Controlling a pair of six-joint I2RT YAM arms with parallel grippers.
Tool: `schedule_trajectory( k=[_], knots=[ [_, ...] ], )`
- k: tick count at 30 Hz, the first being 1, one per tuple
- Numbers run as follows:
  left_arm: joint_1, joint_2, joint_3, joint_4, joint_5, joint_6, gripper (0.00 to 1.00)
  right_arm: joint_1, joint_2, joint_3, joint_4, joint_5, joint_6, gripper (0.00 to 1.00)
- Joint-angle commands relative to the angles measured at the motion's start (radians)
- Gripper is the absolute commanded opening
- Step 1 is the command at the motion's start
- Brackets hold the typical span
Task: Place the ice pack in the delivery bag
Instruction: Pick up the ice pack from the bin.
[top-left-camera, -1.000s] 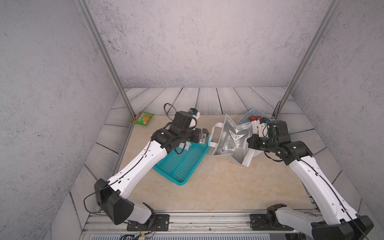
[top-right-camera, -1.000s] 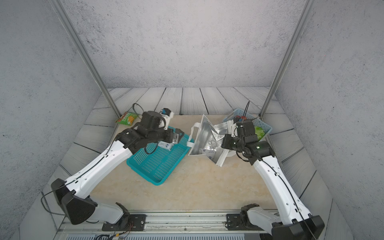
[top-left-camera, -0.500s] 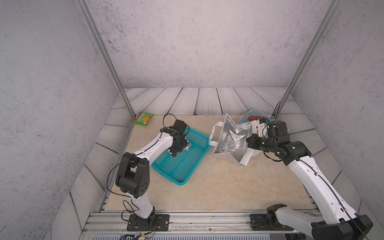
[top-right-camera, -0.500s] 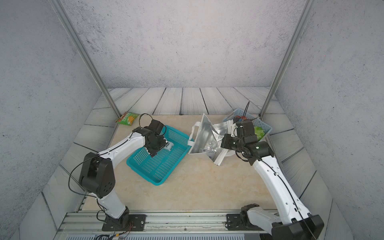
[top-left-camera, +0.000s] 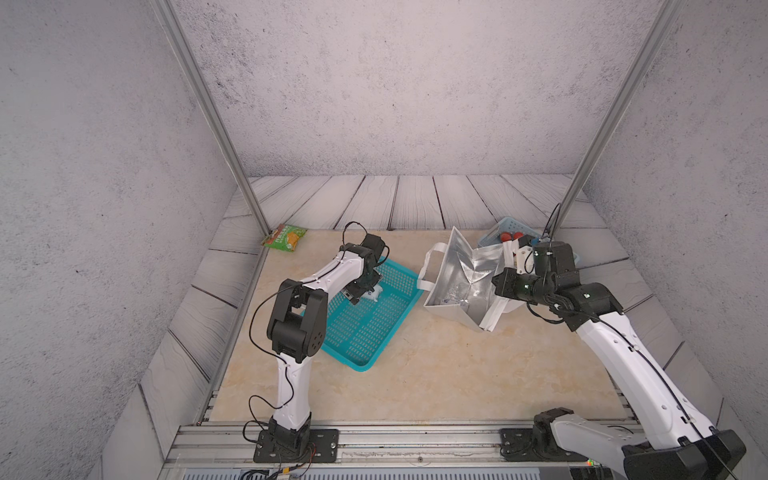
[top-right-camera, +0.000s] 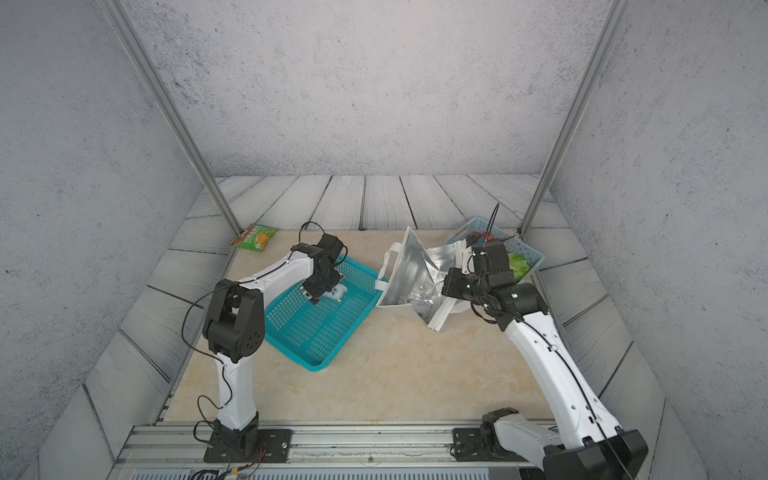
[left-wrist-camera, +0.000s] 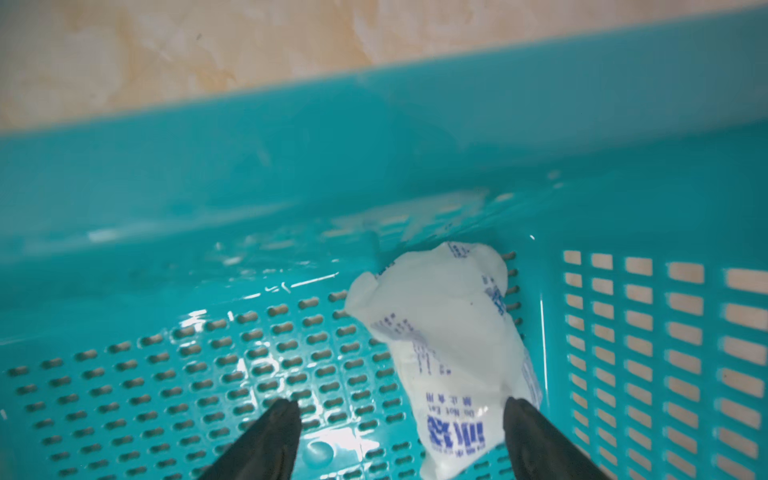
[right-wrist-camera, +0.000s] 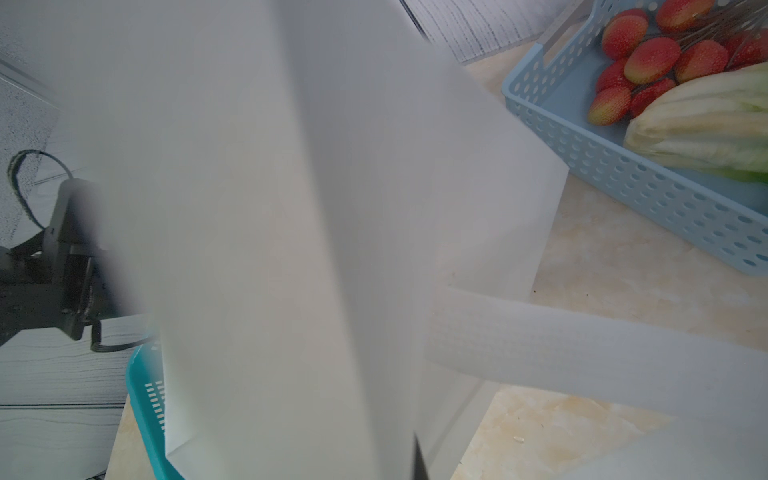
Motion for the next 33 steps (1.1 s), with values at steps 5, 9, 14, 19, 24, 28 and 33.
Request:
schedule_trajectory(
  k=[5, 9, 14, 19, 24, 28, 33],
  knots=[
    [-0.005, 0.117, 0.081, 0.031, -0.059, 0.035, 0.83, -0.003, 0.018, 0.013, 0.030, -0.026, 0.000, 0.00],
    [-0.005, 0.162, 0.126, 0.038, -0.065, 0.046, 0.82, -0.003, 0.020, 0.019, 0.025, -0.028, 0.000, 0.00],
    [-0.005, 0.193, 0.129, 0.046, -0.047, 0.040, 0.65, -0.003, 0.020, 0.025, 0.014, -0.017, -0.006, 0.00],
    [-0.005, 0.171, 0.076, 0.086, -0.010, 0.058, 0.44, -0.003, 0.022, 0.030, 0.011, -0.013, -0.009, 0.00],
    [-0.005, 0.035, -0.036, 0.180, 0.084, 0.139, 0.25, -0.003, 0.019, 0.031, 0.012, -0.012, -0.010, 0.00],
    [-0.006, -0.156, -0.150, 0.243, 0.193, 0.235, 0.21, -0.003, 0.010, 0.025, 0.015, -0.006, -0.009, 0.00],
    [-0.039, -0.477, -0.317, 0.403, 0.346, 0.281, 0.21, -0.003, 0.010, 0.005, 0.037, -0.019, 0.001, 0.00]
  ],
)
